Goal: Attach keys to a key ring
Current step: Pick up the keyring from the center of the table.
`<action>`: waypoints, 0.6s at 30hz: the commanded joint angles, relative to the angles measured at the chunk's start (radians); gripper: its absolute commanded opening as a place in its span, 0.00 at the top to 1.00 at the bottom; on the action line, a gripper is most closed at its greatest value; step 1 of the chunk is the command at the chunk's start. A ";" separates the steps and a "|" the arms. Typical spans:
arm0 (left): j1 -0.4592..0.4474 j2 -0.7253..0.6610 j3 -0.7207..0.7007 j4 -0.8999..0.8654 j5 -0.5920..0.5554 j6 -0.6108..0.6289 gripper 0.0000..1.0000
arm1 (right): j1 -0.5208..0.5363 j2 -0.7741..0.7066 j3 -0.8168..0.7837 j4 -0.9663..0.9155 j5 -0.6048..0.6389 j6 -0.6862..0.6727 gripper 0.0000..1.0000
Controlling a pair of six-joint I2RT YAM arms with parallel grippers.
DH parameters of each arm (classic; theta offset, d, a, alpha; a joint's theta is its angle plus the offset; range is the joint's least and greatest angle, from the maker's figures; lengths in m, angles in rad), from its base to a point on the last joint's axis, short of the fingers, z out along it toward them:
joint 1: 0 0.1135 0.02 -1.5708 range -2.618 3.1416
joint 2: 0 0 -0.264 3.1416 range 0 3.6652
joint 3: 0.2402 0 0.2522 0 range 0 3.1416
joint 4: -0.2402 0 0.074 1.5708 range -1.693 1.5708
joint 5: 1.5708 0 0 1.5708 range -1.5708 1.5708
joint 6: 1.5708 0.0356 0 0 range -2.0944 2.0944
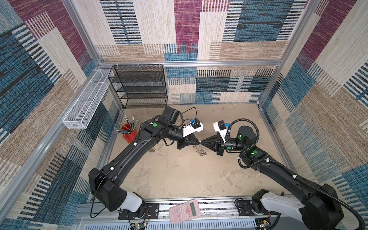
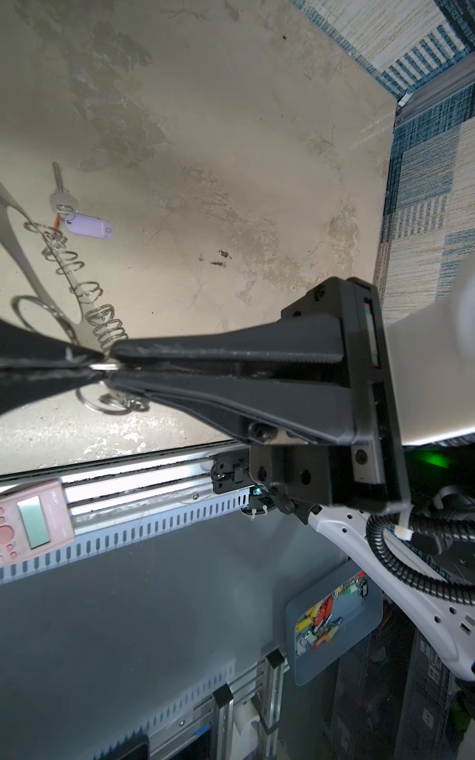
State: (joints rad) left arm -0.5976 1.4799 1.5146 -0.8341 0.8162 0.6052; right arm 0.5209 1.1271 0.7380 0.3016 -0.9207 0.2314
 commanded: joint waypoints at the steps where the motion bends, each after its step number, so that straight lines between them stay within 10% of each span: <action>1: -0.004 -0.003 0.007 0.011 0.049 0.021 1.00 | 0.004 0.005 0.006 0.017 0.023 0.003 1.00; 9: 0.000 -0.025 -0.069 0.119 0.070 -0.057 1.00 | 0.005 -0.029 -0.020 0.066 0.067 0.038 1.00; 18: 0.049 -0.155 -0.289 0.386 0.128 -0.237 0.74 | 0.005 -0.053 -0.031 0.123 0.059 0.079 1.00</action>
State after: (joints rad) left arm -0.5587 1.3487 1.2640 -0.5724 0.8944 0.4572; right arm 0.5255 1.0847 0.7063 0.3370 -0.8631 0.2779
